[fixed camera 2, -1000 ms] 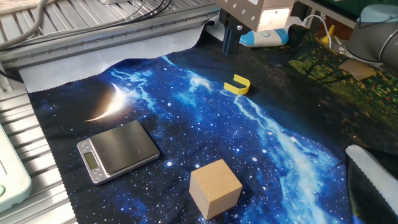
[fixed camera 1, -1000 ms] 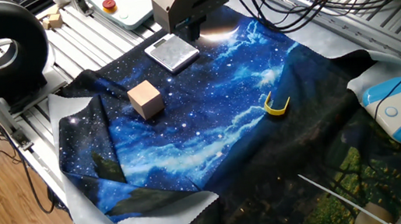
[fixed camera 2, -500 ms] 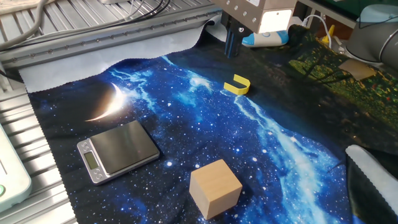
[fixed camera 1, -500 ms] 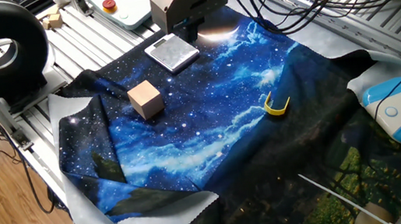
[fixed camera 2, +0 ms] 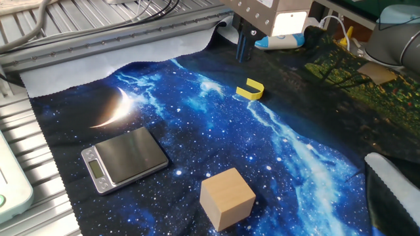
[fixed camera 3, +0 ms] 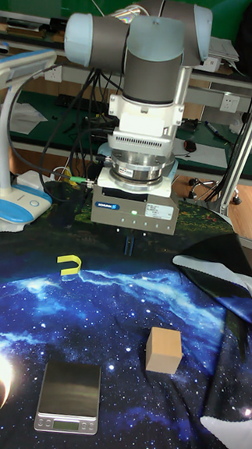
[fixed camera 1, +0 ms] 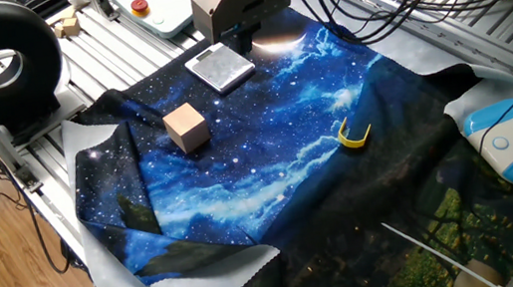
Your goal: Place the block on the scale
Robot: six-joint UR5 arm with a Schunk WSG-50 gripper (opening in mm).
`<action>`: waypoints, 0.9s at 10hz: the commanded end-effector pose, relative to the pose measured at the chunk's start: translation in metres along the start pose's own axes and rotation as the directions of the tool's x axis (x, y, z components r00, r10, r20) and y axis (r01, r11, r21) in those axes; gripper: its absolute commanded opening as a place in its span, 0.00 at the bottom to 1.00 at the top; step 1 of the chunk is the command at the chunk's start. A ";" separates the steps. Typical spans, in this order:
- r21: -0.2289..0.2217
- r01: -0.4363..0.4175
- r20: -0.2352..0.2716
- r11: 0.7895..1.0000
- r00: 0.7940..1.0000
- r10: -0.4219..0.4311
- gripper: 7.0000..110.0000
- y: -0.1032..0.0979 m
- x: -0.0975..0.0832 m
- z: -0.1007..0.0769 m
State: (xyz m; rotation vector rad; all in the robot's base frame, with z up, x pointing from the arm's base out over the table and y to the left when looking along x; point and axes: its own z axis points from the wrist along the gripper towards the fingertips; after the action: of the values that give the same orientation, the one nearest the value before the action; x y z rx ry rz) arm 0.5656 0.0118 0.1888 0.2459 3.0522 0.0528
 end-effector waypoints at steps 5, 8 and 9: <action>0.018 0.008 -0.038 1.000 0.999 -0.008 0.00 -0.005 0.009 -0.001; 0.010 0.032 -0.059 0.999 0.998 -0.032 0.00 -0.004 0.014 -0.001; -0.005 0.020 -0.057 1.000 0.998 -0.020 0.00 0.000 0.014 -0.001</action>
State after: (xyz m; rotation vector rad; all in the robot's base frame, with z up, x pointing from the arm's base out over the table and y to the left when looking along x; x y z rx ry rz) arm 0.5527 0.0085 0.1875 0.2150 3.1057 0.0276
